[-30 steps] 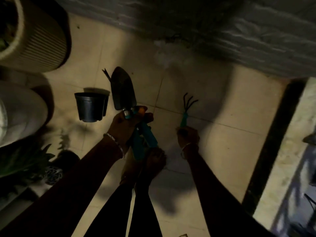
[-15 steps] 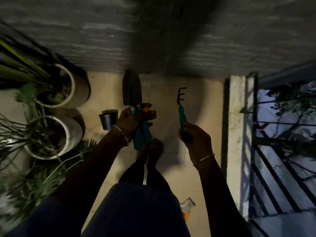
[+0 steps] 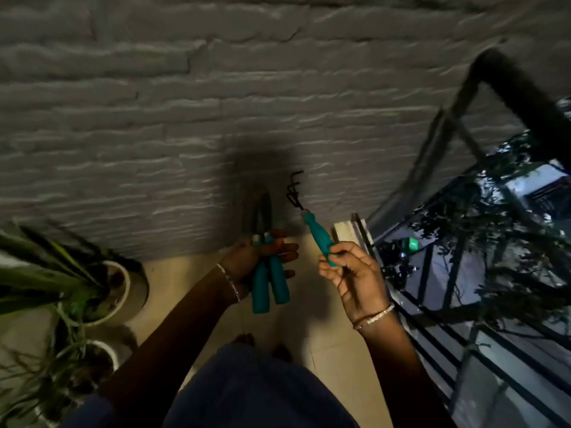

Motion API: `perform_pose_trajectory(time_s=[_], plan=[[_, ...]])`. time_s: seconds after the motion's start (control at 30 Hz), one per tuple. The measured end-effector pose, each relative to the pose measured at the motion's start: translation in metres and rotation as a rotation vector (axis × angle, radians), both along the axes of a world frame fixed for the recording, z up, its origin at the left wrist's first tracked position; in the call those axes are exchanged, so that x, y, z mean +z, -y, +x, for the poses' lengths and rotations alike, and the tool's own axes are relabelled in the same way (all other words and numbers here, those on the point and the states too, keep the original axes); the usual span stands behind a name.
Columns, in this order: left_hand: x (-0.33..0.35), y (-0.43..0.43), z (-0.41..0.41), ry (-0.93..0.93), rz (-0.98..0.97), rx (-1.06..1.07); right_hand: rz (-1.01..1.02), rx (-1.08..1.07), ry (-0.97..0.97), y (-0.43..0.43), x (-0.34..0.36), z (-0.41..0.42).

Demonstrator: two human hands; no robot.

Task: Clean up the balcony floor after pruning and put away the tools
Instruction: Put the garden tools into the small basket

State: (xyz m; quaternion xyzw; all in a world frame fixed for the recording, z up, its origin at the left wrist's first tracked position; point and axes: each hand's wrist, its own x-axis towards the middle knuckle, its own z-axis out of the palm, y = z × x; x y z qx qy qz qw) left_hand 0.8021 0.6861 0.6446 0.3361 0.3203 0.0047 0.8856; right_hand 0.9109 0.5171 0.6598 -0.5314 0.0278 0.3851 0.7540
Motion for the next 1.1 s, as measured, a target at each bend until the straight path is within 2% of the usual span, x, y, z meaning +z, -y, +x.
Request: perform_pose_trajectory(time_s=[0.17, 0.27, 0.43, 0.57, 0.8, 1.1], plan=[[0.037, 0.027, 0.046, 0.205, -0.046, -0.103, 0.041, -0.086, 0.167, 0.030, 0.046, 0.003], [0.058, 0.040, 0.073, 0.333, 0.019, -0.125, 0.041, -0.160, 0.294, 0.040, 0.067, 0.000], [0.088, 0.043, 0.103, 0.350, 0.182, -0.207, -0.006, -0.334, 0.491, 0.042, 0.082, -0.004], [0.113, 0.044, 0.116, 0.360, 0.138, -0.285, -0.100, -0.522, 0.588, 0.034, 0.088, -0.015], [0.145, 0.060, 0.119, 0.384, 0.098, -0.547, -0.205, -0.777, 0.584, 0.031, 0.109, -0.068], [0.153, 0.132, 0.102, 0.345, -0.001, -0.849, -0.215, -1.168, 0.514, 0.066, 0.116, -0.126]])
